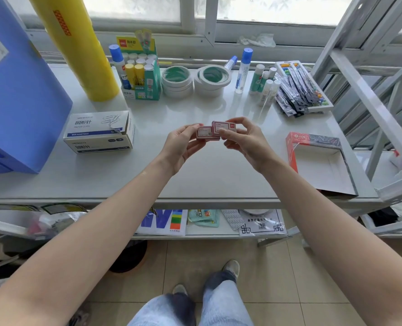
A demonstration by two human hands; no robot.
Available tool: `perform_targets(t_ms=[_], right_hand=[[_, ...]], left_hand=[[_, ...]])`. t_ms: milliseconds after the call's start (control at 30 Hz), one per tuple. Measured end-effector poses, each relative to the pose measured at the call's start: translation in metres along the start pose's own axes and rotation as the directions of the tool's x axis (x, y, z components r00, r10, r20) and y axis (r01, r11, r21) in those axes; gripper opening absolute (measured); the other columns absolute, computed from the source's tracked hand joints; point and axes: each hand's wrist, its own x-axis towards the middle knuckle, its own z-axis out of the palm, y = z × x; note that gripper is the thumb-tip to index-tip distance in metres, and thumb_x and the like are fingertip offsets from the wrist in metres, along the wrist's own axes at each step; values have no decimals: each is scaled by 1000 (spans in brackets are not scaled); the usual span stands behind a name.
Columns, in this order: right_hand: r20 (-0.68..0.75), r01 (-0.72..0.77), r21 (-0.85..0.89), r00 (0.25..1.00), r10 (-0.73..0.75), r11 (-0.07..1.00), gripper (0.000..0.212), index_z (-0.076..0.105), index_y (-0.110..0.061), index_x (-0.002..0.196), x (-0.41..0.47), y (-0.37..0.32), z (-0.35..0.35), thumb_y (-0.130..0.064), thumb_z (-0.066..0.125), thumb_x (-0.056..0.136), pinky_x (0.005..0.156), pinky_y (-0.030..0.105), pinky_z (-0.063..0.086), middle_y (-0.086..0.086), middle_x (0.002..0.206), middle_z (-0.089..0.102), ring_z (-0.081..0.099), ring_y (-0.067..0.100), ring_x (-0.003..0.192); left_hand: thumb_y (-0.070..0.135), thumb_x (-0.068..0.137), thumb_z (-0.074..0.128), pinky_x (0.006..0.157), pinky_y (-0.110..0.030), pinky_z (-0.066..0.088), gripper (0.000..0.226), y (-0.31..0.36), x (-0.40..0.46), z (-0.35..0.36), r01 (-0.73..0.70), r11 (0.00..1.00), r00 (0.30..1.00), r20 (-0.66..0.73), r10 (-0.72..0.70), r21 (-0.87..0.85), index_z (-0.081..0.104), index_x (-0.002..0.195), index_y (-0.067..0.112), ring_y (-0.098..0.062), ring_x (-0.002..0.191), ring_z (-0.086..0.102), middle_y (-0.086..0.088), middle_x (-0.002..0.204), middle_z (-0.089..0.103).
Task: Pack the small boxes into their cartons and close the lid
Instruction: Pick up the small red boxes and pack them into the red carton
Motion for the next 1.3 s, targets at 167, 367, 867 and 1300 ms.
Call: perform_targets(t_ms=[167,367,867,1300], right_hand=[[51,24,13,998,-25,1000,43,54,-9,121,2,1,0,6,63,82,81,24,53,8,92,59,61,18,77],[41,62,-83,997,-59,995,50,53,-7,127,2,2,4,10,63,80,85,27,57,12,105,57,65,24,82],[36,95,-208,995,-90,974,49,57,-13,125,-1,-1,9,2,68,79,89,33,54,10,103,61,63,20,77],[39,291,-741,918,-394,605,57,52,-15,127,-20,-1,-12,-15,74,74,88,23,44,10,115,53,51,23,102]], left_hand=[[16,96,47,73,-18,58,17,2,0,-2,-2,1000,1000,-2,2,4,64,95,14,-16,83,65,-7,93,66],[19,97,44,77,-20,57,20,6,-1,-3,10,1000,1000,6,-10,9,61,103,11,-18,85,65,-11,99,66],[28,95,48,82,-22,56,20,8,-5,-3,27,999,999,30,-27,-23,62,94,13,-19,87,66,-9,94,68],[9,90,59,86,-18,55,27,-2,-5,27,-6,998,985,171,-4,57,60,116,4,-17,91,67,-10,102,68]])
